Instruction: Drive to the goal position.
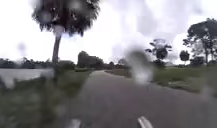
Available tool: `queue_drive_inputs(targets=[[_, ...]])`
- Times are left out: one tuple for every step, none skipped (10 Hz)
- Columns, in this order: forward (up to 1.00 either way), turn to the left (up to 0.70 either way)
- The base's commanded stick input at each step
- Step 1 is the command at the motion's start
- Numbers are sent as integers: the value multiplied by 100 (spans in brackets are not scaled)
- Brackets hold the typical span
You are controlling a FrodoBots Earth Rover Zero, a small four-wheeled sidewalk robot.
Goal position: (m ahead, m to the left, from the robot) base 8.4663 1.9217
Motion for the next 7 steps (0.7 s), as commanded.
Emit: queue_drive_inputs(targets=[[70, 0], [70, 0], [70, -5], [70, -32], [70, -35], [70, -35], [70, -21]])
